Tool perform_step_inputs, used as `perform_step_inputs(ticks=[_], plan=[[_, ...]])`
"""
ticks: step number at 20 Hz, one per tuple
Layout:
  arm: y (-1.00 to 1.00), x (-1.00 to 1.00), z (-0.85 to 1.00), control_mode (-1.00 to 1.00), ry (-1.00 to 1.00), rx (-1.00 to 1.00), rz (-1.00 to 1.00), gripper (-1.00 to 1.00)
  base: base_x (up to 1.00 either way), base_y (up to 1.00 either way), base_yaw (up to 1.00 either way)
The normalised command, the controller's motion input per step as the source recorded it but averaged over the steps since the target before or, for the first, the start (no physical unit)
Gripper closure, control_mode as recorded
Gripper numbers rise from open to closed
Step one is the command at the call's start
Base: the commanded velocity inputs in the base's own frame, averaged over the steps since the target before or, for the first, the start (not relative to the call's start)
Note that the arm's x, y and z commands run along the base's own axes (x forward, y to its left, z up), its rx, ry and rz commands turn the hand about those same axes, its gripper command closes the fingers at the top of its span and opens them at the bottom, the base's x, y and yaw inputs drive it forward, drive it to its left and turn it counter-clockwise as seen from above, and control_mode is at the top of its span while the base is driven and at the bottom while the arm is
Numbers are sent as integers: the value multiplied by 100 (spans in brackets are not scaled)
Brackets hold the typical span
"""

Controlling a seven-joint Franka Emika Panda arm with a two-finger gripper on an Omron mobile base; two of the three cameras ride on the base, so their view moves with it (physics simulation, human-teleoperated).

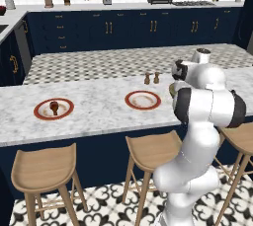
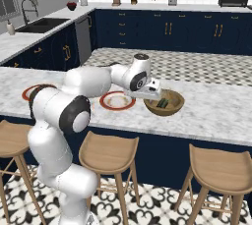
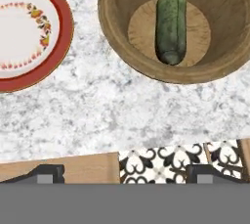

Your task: Pick the chicken drumstick and cucumber from their plates and place them in the bowl. Then put the bowl in the fridge.

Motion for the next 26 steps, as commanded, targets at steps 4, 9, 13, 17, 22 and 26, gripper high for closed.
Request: perform_step_inputs(ticks=[4,9,13,17,22,26], plan=[[100,-57,57,-100,-1,0,-3,-100,0,0,0],[81,-93,38,-100,2,0,0,-100,0,0,0],[77,-73,21,-100,2,0,0,-100,0,0,0],[62,-61,27,-100,2,0,3,-100,0,0,0],[11,-31,9,100,-1,0,0,-100,-57,40,0],[0,0,0,100,0,0,0,-100,-56,100,2]])
